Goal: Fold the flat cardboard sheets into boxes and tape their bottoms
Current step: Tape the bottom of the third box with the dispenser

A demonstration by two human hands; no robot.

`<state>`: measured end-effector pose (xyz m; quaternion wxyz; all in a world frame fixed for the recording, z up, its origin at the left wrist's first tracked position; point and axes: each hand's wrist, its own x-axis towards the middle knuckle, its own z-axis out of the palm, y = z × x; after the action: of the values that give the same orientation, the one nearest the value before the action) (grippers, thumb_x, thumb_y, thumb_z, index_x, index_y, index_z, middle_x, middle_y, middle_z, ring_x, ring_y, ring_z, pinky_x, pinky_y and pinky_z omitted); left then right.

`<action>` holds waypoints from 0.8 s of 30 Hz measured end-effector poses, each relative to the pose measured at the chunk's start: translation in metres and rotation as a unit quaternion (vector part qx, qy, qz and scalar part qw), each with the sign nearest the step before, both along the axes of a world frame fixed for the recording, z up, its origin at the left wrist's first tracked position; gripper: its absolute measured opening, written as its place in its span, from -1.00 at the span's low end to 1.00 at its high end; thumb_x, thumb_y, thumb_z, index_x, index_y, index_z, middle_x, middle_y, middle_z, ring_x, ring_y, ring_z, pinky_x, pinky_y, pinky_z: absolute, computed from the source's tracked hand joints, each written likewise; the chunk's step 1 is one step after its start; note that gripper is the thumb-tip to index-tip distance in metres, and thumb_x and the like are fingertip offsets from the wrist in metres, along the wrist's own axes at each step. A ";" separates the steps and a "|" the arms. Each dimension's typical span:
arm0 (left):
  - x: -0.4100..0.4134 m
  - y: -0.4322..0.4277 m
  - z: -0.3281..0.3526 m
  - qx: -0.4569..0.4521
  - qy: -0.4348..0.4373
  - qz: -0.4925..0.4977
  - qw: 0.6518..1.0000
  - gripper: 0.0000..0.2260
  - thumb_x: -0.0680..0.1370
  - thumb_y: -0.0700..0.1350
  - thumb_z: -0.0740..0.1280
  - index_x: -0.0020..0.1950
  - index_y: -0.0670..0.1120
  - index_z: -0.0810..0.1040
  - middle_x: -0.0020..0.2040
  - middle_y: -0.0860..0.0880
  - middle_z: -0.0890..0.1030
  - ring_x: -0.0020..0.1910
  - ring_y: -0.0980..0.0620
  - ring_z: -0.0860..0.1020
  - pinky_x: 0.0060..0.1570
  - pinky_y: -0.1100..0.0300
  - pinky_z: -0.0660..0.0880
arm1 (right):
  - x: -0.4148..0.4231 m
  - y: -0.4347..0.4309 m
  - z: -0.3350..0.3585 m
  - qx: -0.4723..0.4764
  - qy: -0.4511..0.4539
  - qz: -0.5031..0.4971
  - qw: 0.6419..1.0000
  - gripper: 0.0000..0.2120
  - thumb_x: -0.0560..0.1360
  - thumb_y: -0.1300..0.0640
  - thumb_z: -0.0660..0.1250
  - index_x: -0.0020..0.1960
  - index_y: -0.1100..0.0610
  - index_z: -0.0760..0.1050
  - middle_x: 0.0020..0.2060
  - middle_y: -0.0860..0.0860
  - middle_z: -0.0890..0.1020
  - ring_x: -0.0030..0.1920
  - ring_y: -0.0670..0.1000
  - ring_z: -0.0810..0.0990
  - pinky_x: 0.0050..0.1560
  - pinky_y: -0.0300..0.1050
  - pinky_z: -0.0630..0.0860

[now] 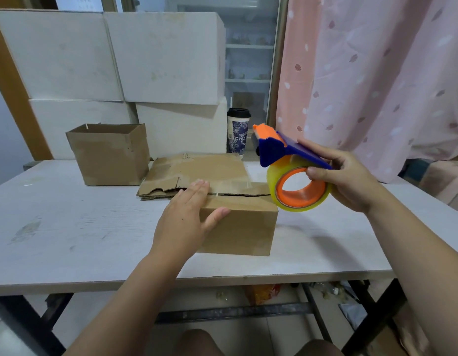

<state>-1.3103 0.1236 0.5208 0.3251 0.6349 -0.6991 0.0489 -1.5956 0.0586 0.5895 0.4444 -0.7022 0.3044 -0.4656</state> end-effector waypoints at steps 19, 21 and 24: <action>0.000 -0.002 -0.002 0.003 0.001 0.015 1.000 -0.15 0.32 0.46 -0.10 0.46 0.01 0.31 0.46 0.08 0.31 0.44 0.10 0.24 0.37 0.17 0.21 | -0.008 0.005 -0.057 0.068 -0.192 -0.027 0.979 -0.53 0.32 0.25 0.39 0.19 -0.07 0.60 0.02 -0.08 0.66 -0.18 -0.11 0.60 -0.17 -0.25 0.54; -0.001 -0.002 0.000 0.002 0.002 0.013 1.000 -0.15 0.32 0.46 -0.10 0.46 0.01 0.33 0.46 0.08 0.31 0.44 0.11 0.25 0.37 0.17 0.21 | -0.008 0.005 -0.061 0.076 -0.204 -0.027 0.976 -0.54 0.32 0.26 0.38 0.16 -0.09 0.61 0.03 -0.07 0.66 -0.18 -0.11 0.60 -0.17 -0.25 0.55; 0.000 0.000 0.001 0.008 -0.005 0.012 1.000 -0.15 0.32 0.45 -0.10 0.46 0.01 0.32 0.46 0.09 0.31 0.44 0.11 0.24 0.38 0.18 0.18 | -0.008 0.006 -0.064 0.083 -0.217 -0.022 0.972 -0.52 0.31 0.25 0.42 0.19 -0.07 0.59 0.04 -0.06 0.66 -0.15 -0.10 0.62 -0.15 -0.24 0.56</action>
<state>-1.3104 0.1236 0.5216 0.3162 0.6455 -0.6934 0.0506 -1.6032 0.0645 0.5258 0.5462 -0.5383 0.2541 -0.5894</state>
